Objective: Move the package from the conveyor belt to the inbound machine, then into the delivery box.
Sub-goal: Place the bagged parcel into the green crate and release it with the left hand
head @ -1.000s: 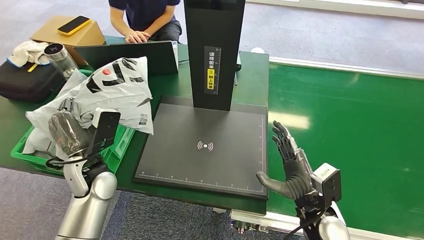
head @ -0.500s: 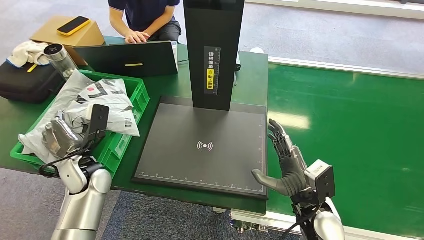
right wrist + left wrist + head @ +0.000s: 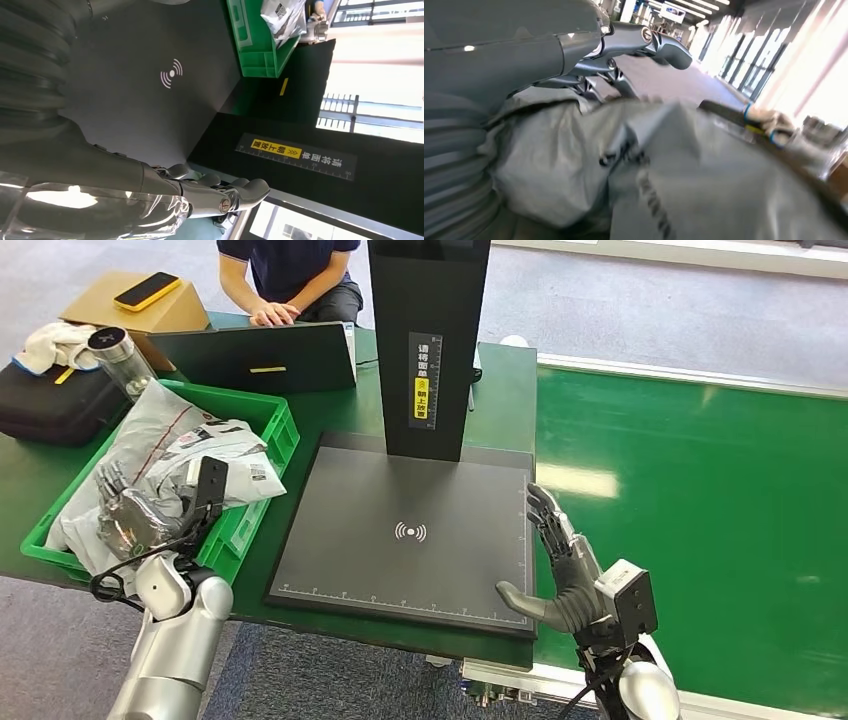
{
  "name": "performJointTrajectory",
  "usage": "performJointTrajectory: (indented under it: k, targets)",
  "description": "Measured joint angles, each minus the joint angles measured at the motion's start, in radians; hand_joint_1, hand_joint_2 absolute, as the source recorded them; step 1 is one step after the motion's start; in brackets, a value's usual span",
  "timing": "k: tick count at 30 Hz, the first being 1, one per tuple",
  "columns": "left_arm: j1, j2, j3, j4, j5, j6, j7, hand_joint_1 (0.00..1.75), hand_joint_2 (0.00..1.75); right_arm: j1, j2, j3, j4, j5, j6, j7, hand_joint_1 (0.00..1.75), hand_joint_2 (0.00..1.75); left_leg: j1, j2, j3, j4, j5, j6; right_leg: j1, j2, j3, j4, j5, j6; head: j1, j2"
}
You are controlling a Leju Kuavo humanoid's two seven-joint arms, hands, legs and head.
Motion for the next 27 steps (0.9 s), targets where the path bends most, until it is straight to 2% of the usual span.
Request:
performJointTrajectory:
  k: [3, 5, 8, 11, 13, 15, 19, 27]
  targets:
    - [0.011, -0.009, 0.023, -0.035, 0.019, 0.030, -0.071, 0.00, 1.75, 0.000, 0.000, 0.002, 0.000, 0.000, 0.000, 0.001, 0.00, 1.75, 0.000, 0.000, 0.000, 0.000, 0.000, 0.000, 0.000, 0.000, 0.000, 0.000, 0.000, 0.000, 0.000, 0.000]
    - [0.026, -0.026, 0.049, -0.092, 0.039, 0.031, -0.156, 0.00, 1.75, 0.001, 0.000, 0.003, 0.000, -0.002, 0.000, 0.004, 0.00, 1.75, 0.000, 0.000, 0.000, 0.000, 0.000, 0.000, 0.000, 0.000, 0.000, 0.000, 0.000, 0.000, 0.000, 0.000]
    - [0.048, -0.074, 0.117, -0.227, 0.094, 0.032, -0.387, 0.00, 1.75, 0.001, 0.000, 0.003, 0.000, -0.009, -0.002, 0.008, 0.00, 1.75, 0.000, 0.001, 0.000, 0.000, 0.000, 0.000, 0.000, 0.001, -0.001, 0.000, 0.000, 0.000, 0.000, 0.000]
    - [0.051, -0.148, 0.228, -0.371, 0.164, 0.032, -0.645, 0.00, 1.75, 0.001, -0.002, 0.004, 0.000, -0.018, -0.007, 0.009, 0.00, 1.75, 0.000, 0.001, -0.001, 0.000, 0.000, 0.000, 0.000, 0.001, -0.001, 0.000, 0.000, 0.000, 0.000, 0.000]
    - [0.050, -0.191, 0.294, -0.442, 0.190, 0.031, -0.743, 0.00, 1.75, 0.001, -0.004, 0.005, 0.000, -0.021, -0.011, 0.009, 0.00, 1.75, 0.000, 0.001, -0.001, 0.000, 0.000, 0.000, 0.000, 0.001, 0.000, 0.000, 0.000, 0.000, 0.000, 0.000]
    - [0.049, -0.222, 0.341, -0.494, 0.197, 0.031, -0.778, 0.00, 1.75, 0.001, -0.006, 0.006, 0.000, -0.022, -0.013, 0.009, 0.00, 1.75, 0.000, 0.000, 0.000, 0.000, 0.000, 0.000, 0.000, 0.000, 0.000, 0.000, 0.000, 0.000, 0.000, 0.000]
    - [0.048, -0.255, 0.391, -0.554, 0.202, 0.030, -0.788, 0.00, 0.00, 0.000, -0.007, 0.008, 0.000, -0.025, -0.013, 0.009, 0.00, 1.75, 0.000, 0.000, 0.000, 0.000, 0.000, 0.000, 0.000, 0.000, 0.001, 0.000, 0.000, 0.000, 0.000, 0.000]
    - [0.055, -0.259, 0.388, -0.622, 0.241, 0.030, -0.779, 0.00, 0.00, -0.007, -0.010, 0.011, 0.000, -0.052, -0.014, 0.009, 0.00, 1.75, 0.000, 0.000, 0.001, 0.000, 0.000, 0.000, 0.000, 0.000, 0.001, 0.000, 0.000, 0.000, 0.000, 0.000]
